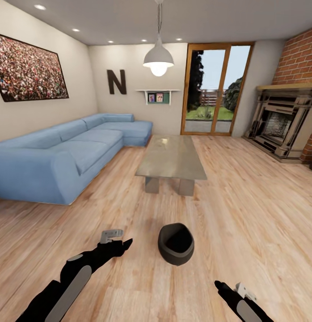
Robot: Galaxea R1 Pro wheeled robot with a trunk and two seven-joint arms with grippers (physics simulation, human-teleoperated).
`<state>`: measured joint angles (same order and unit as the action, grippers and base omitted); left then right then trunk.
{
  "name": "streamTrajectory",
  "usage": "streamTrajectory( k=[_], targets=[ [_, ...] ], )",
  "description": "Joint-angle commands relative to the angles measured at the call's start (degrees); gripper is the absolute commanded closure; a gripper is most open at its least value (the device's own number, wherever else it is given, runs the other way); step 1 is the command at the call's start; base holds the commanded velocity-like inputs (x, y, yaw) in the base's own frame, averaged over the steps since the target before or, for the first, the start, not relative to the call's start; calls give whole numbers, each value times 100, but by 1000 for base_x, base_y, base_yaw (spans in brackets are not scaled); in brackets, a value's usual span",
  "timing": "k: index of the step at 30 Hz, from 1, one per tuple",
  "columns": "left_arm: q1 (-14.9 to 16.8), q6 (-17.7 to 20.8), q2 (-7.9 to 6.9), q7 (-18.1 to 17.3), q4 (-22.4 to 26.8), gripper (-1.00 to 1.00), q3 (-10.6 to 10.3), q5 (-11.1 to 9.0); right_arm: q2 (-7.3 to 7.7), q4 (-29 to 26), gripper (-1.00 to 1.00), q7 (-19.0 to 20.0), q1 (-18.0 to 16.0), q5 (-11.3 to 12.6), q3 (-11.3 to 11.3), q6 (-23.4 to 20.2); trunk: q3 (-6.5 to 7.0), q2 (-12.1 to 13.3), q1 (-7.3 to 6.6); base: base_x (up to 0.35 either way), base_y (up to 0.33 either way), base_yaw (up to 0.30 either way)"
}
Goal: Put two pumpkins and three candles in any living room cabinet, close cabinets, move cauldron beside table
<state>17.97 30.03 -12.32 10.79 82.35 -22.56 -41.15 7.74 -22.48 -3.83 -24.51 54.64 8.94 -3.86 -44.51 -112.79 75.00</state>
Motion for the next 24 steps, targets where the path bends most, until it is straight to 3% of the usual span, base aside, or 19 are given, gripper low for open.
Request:
streamTrajectory(
  k=[1,19,24],
  targets=[
    [5,12,-6,56,10,-100,-8,-60,4,-16,-100,-40,-1,21,44,-1,-8,-3,1,186,-173,-36],
    [5,12,-2,55,10,-100,-18,-52,-7,-45,-100,-66,-1,9,48,13,-12,-3,1,164,-124,-3],
    [5,127,-1,55,19,-100,-20,-51,62,-95,-100,-104,-1,-22,71,-172,-12,-3,1,227,-182,0]
  ],
)
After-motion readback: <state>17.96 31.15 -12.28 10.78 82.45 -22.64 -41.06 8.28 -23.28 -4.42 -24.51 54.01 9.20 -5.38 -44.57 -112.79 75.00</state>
